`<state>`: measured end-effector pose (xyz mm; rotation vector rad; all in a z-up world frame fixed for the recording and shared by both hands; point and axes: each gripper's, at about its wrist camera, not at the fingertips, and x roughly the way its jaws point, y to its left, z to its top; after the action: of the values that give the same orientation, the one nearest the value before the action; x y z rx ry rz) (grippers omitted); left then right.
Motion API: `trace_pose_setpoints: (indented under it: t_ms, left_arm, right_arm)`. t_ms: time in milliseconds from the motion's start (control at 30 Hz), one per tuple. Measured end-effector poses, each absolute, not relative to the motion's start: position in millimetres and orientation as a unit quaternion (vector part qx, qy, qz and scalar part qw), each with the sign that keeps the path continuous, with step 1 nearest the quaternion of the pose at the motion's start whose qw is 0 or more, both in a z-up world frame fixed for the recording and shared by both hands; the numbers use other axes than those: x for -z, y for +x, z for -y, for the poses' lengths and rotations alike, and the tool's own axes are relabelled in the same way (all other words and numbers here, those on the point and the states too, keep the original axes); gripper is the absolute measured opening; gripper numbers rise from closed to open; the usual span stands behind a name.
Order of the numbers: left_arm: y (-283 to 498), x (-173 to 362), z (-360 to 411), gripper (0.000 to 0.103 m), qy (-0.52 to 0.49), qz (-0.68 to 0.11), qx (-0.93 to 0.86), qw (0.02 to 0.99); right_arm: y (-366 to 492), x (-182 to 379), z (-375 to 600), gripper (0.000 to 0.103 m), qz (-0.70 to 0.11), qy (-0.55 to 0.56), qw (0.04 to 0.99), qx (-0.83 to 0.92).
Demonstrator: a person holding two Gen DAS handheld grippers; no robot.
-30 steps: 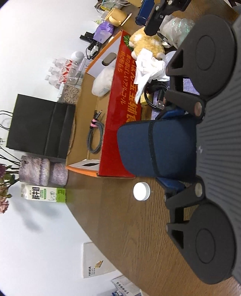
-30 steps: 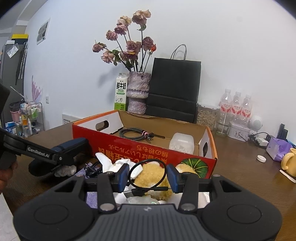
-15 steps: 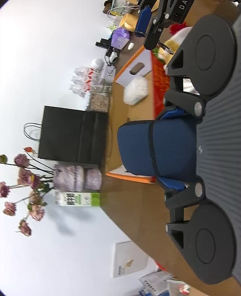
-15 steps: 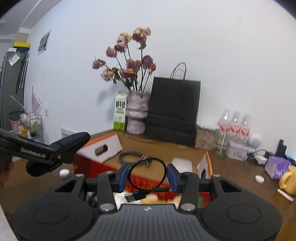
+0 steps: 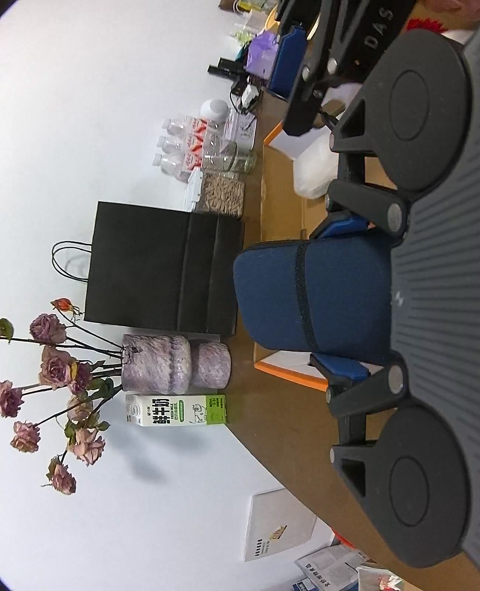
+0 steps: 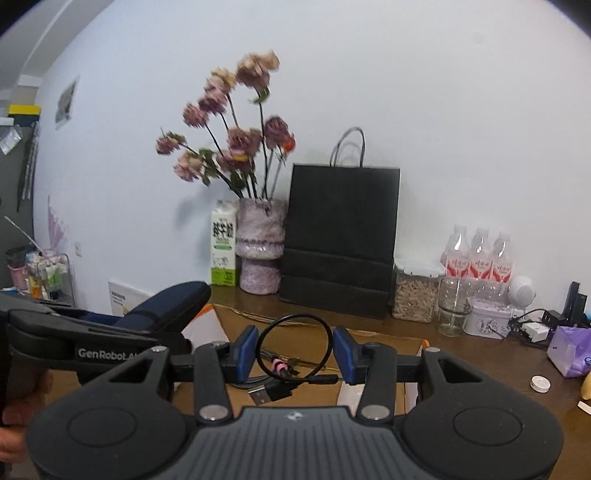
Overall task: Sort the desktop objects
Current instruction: 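Carry the cable and pouch into the cardboard box and release both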
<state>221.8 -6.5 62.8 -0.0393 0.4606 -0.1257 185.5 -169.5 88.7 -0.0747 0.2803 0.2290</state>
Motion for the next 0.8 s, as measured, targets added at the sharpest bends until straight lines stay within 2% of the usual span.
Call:
trace_pose_setpoints:
  t_ms: [333,800]
  left_arm:
    - [271.5,-33.8,22.3,0.063,0.011,-0.253,0.030,0.967]
    - [278.7,-8.6,34.3,0.063,0.062,-0.290,-0.003,0.955]
  right_arm:
    - [240.7,-53.8,179.1,0.043,-0.189,-0.003,0.974,-0.123]
    - [243.9,-36.8,181.6,0.043,-0.224,0.001,0.968,-0.112]
